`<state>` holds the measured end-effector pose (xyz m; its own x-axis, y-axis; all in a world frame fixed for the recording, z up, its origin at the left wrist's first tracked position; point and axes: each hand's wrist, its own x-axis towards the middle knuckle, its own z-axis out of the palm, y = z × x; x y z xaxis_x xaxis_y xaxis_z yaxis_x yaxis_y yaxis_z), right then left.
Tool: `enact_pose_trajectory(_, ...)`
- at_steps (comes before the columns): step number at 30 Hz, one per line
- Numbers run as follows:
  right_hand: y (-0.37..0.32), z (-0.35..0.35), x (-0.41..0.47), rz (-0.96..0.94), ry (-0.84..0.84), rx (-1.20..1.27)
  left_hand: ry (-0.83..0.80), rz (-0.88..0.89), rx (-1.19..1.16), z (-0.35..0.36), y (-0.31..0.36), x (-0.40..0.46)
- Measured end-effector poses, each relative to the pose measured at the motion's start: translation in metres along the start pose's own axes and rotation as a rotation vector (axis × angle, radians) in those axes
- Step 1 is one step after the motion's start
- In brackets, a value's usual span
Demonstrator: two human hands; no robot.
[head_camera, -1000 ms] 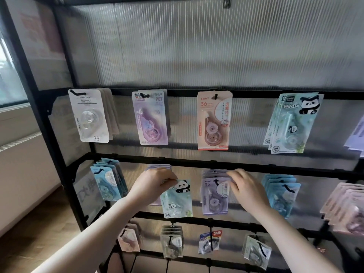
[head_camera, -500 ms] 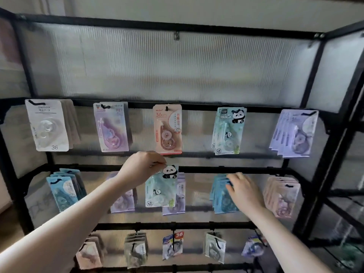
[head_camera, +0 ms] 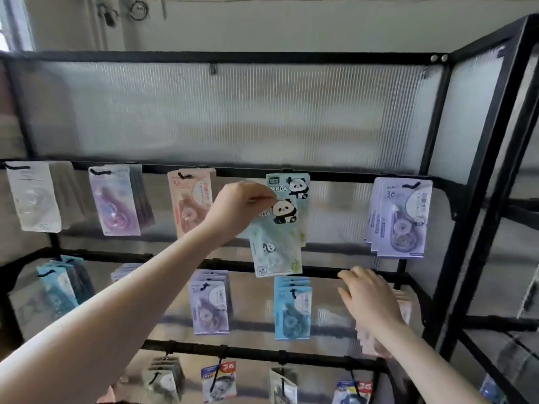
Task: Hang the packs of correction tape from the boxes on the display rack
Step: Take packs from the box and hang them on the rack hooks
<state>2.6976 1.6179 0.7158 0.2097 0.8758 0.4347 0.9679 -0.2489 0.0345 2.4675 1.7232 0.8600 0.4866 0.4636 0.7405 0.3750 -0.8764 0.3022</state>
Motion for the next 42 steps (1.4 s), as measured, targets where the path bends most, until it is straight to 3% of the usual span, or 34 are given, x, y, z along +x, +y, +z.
enact_pose_trajectory(5,0.014,0.006,0.006,-0.018,-0.005,0.034,0.054,-0.034,-0.041,0.012,0.015,0.031)
enact_pose_trajectory(16,0.006,0.014,0.017,-0.011,0.018,0.082,0.006,-0.006,0.020,0.020,-0.002,0.063)
enact_pose_trajectory(31,-0.002,0.023,0.026,-0.020,-0.029,0.039,-0.236,-0.121,-0.162,0.017,-0.015,0.081)
enact_pose_trajectory(38,-0.004,0.026,0.026,-0.027,-0.030,0.041,-0.282,-0.093,-0.016,0.019,-0.014,0.088)
enact_pose_trajectory(42,-0.003,0.027,0.026,-0.021,0.007,0.059,-0.229,-0.039,0.052,0.026,-0.017,0.083)
